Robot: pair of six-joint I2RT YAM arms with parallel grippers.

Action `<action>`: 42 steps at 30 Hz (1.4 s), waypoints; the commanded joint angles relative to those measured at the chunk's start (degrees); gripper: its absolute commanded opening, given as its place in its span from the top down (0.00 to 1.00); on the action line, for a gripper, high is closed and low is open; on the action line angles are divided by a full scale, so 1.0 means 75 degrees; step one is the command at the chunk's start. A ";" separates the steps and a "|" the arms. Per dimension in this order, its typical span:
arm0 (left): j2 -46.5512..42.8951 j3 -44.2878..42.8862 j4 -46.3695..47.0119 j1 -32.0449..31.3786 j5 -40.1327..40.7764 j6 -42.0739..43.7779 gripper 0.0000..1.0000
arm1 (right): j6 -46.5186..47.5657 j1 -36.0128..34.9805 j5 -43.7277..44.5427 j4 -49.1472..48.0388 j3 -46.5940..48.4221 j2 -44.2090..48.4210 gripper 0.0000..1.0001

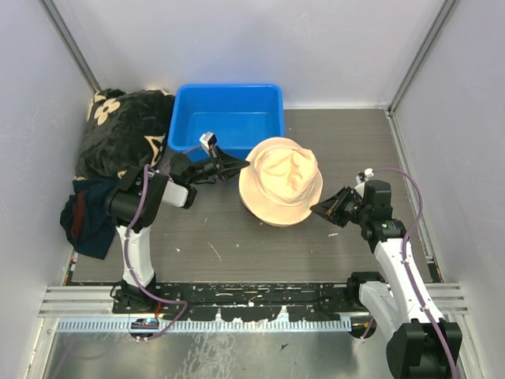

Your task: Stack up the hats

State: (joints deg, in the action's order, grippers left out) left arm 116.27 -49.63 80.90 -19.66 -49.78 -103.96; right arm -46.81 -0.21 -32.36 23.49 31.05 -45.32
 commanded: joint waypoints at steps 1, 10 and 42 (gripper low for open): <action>0.0379 0.0318 0.0135 -0.0004 -0.0093 0.0289 0.99 | 0.0408 0.0171 0.0035 -0.0255 -0.0109 -0.0294 0.99; 0.0824 0.1252 0.0136 0.0079 -0.0452 0.0890 1.00 | 0.1528 0.1015 -0.0261 -0.0389 -0.0041 -0.2151 0.99; 0.0383 0.2179 0.0135 0.0556 -0.0400 0.1655 0.73 | 0.2331 0.1037 0.0009 -0.0391 0.1433 -0.3957 0.93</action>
State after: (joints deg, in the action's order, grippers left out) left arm 121.86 -33.69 86.70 -16.88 -53.04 -94.02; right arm -31.73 7.03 -40.40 16.80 40.10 -78.41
